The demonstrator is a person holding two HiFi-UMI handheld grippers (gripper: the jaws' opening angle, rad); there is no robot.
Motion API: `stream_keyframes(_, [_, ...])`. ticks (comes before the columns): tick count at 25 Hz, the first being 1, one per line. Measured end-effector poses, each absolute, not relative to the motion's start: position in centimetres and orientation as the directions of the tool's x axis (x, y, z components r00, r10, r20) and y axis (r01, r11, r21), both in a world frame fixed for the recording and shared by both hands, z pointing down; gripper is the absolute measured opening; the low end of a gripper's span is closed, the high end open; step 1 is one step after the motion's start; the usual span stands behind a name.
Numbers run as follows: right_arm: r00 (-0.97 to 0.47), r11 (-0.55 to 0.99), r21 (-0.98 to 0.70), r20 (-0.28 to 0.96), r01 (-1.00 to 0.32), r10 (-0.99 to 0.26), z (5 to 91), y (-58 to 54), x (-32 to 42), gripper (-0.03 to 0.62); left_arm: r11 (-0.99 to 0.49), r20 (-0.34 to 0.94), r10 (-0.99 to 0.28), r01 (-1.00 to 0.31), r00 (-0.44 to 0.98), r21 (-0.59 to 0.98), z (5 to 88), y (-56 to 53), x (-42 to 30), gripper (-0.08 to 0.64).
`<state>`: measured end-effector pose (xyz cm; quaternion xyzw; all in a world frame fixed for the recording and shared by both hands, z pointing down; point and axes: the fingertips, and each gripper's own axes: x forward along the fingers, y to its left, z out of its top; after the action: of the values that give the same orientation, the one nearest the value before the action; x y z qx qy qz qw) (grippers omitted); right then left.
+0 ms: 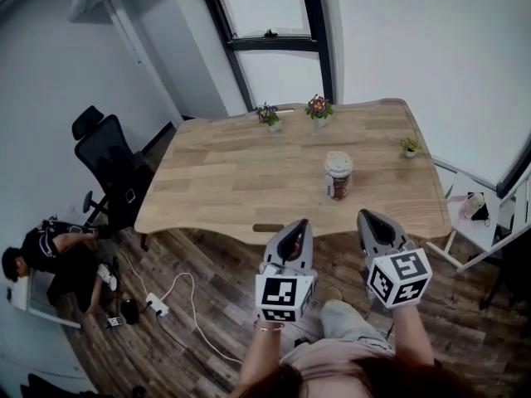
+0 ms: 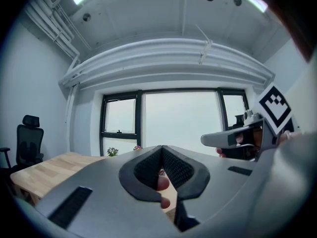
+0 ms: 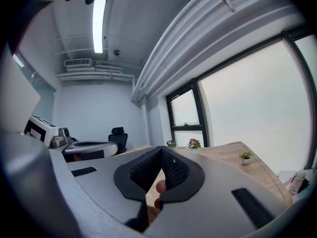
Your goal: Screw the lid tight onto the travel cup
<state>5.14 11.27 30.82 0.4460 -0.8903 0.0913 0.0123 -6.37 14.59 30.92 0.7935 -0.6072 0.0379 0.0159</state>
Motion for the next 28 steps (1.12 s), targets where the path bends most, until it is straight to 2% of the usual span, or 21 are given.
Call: stream_keyframes(28, [-0.619,0.609,-0.122,0.068,-0.784,-0.783,28.7,15.0,6.7,0.0,-0.234,0.048,-0.972,-0.971,0.232,-0.052,28.9,18.1,-4.9,0.002])
